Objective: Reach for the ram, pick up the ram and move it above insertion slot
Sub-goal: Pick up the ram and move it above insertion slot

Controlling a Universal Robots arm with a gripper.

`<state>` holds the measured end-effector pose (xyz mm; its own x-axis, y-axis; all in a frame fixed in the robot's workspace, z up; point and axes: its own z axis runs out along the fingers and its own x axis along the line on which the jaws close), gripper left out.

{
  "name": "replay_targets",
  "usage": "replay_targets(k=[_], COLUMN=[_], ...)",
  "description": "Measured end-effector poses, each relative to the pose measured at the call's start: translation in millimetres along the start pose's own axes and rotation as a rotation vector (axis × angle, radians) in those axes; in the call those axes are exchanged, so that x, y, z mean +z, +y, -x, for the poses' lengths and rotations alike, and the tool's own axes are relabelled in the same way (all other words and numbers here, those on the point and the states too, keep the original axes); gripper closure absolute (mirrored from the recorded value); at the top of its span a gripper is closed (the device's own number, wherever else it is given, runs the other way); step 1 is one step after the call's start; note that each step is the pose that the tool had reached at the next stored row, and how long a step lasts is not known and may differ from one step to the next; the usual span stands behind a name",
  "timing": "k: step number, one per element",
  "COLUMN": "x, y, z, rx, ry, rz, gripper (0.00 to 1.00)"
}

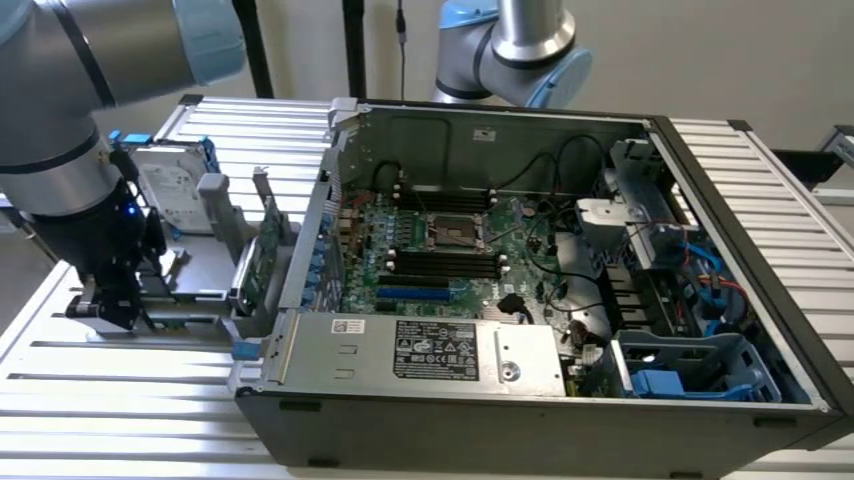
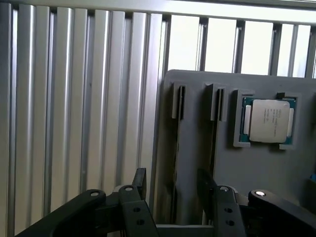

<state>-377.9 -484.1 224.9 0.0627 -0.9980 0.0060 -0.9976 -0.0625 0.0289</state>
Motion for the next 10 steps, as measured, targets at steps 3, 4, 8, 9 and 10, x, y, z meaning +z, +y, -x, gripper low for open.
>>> replay_targets(k=[3, 4, 8, 9, 10], x=[5.5, 7.4, 14.5, 16.1, 17.5], y=[-0.2, -0.2, -0.5, -0.5, -0.5], z=[0.0, 0.0, 0.1, 0.1, 0.1], rx=[0.000, 0.000, 0.000, 0.000, 0.000], ry=[-0.0005, -0.0009, -0.0047, -0.0061, -0.0076], rz=[0.0000, 0.0000, -0.0003, -0.0005, -0.0006], gripper=[0.46, 0.46, 0.46, 0.46, 0.46])
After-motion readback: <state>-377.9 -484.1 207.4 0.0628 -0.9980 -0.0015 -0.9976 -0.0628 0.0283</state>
